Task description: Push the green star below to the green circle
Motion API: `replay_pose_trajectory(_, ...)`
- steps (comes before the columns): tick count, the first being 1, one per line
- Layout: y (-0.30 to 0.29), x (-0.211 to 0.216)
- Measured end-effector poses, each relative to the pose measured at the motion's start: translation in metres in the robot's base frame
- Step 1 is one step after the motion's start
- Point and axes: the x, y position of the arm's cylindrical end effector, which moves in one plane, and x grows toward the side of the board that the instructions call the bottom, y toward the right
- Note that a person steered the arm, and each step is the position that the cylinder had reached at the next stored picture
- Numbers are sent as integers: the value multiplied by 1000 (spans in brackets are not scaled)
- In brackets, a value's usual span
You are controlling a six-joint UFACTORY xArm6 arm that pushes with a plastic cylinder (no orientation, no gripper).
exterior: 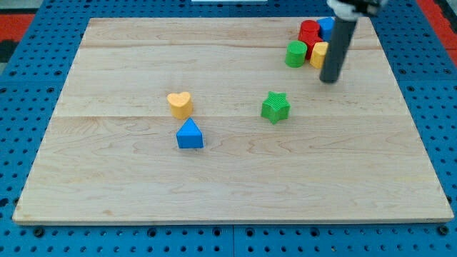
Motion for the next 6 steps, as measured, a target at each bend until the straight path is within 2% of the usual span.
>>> replay_pose_trajectory(1, -46, 103)
replay_pose_trajectory(2, -142, 97)
replay_pose_trajectory(3, -137, 58)
replay_pose_trajectory(5, -82, -19)
replay_pose_trajectory(6, -69, -1)
